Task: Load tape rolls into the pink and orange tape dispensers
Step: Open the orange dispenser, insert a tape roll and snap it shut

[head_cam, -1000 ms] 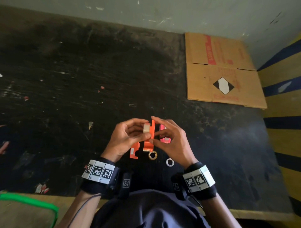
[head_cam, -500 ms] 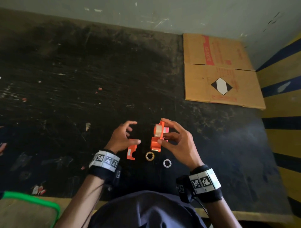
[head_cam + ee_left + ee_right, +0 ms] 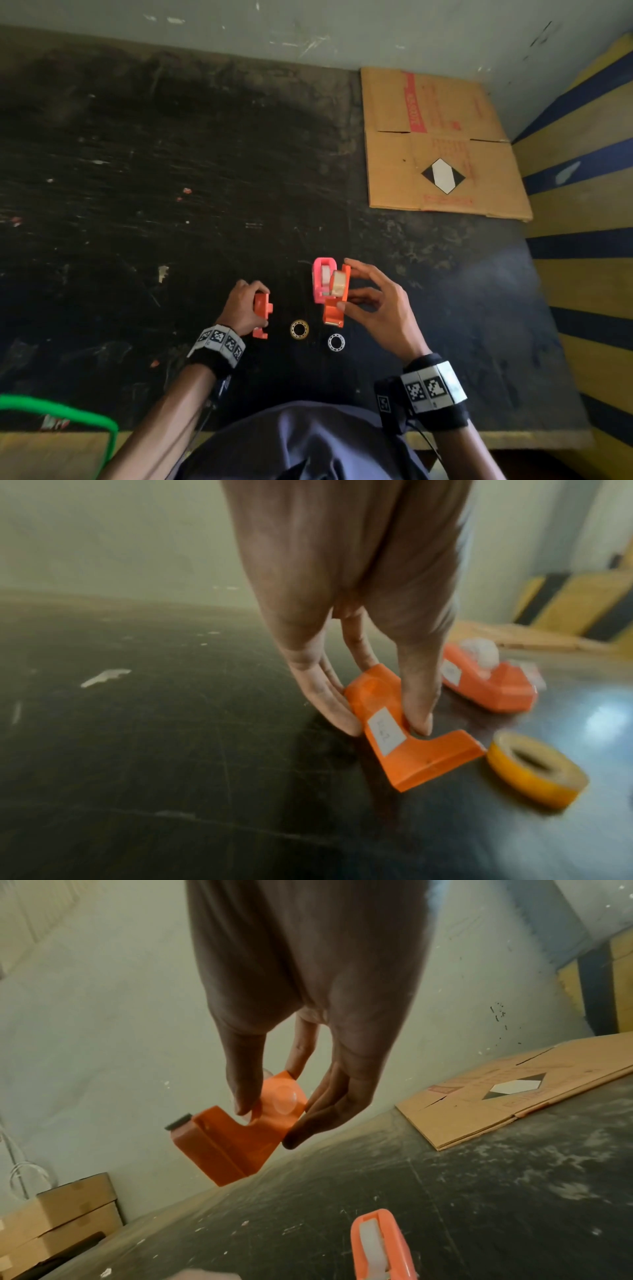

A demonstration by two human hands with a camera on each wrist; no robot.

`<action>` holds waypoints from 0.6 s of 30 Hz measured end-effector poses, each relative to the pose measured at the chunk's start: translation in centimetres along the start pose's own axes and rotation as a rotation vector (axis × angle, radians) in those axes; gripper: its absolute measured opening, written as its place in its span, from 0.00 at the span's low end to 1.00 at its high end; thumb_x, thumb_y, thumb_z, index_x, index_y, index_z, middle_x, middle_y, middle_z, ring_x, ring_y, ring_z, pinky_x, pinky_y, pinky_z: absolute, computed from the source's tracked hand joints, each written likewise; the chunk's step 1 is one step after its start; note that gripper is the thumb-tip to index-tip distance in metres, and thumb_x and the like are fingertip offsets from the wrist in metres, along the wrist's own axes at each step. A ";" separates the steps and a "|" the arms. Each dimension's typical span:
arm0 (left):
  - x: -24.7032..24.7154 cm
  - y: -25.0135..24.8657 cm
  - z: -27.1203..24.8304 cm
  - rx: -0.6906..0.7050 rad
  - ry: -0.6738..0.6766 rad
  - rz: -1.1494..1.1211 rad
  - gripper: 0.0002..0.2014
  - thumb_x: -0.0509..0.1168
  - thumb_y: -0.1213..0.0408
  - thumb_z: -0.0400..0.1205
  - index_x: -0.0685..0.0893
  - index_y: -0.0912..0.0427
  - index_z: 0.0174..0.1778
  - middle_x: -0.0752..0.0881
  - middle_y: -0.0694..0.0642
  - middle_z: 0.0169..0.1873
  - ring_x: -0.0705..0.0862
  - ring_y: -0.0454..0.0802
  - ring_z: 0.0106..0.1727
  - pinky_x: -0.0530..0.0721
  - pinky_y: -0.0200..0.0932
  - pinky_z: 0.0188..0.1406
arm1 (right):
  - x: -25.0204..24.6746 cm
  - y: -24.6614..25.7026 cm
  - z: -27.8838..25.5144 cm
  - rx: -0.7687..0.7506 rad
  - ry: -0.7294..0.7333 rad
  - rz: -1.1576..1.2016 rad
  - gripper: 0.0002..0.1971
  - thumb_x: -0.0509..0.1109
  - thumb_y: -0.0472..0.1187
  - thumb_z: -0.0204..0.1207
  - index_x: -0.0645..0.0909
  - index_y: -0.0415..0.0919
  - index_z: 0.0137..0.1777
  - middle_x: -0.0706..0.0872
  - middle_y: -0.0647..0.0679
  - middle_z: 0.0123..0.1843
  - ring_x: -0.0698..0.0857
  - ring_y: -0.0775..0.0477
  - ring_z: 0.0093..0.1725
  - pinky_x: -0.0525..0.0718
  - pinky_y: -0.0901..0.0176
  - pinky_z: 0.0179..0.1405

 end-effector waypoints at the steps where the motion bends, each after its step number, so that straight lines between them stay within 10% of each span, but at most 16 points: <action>1: -0.7 -0.2 -0.3 0.009 -0.016 -0.077 0.32 0.85 0.70 0.62 0.81 0.46 0.59 0.76 0.53 0.59 0.84 0.52 0.59 0.87 0.45 0.58 | 0.0 0.0 0.0 0.000 0.004 -0.002 0.35 0.83 0.26 0.71 0.80 0.53 0.74 0.87 0.48 0.68 0.95 0.52 0.53 0.90 0.65 0.52; 4: -3.6 -2.9 -2.3 0.093 -0.089 -0.378 0.32 0.84 0.73 0.63 0.85 0.48 0.61 0.82 0.51 0.57 0.88 0.45 0.53 0.88 0.32 0.41 | 0.2 -0.1 0.1 0.004 0.012 -0.014 0.35 0.82 0.27 0.72 0.79 0.51 0.77 0.87 0.49 0.69 0.95 0.51 0.53 0.91 0.61 0.53; 8: -6.8 -8.9 -6.3 0.281 -0.028 -0.751 0.33 0.85 0.74 0.63 0.86 0.48 0.63 0.86 0.54 0.58 0.90 0.49 0.55 0.91 0.44 0.52 | 0.9 -0.1 0.1 0.010 0.047 0.001 0.36 0.81 0.27 0.74 0.76 0.50 0.80 0.86 0.48 0.69 0.94 0.48 0.55 0.93 0.53 0.55; 18: -8.0 -12.4 -8.6 0.365 0.070 -0.751 0.34 0.85 0.69 0.64 0.85 0.47 0.66 0.85 0.55 0.62 0.89 0.51 0.59 0.90 0.51 0.59 | 2.0 0.8 -0.4 0.015 0.120 0.103 0.36 0.80 0.24 0.74 0.76 0.46 0.80 0.86 0.42 0.68 0.93 0.41 0.56 0.94 0.46 0.54</action>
Point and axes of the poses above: each hand's wrist, its own z-axis towards the middle knuckle, its own x-axis out of the palm, y = z × x, the point moved 10 cm from there along z, towards the middle knuckle
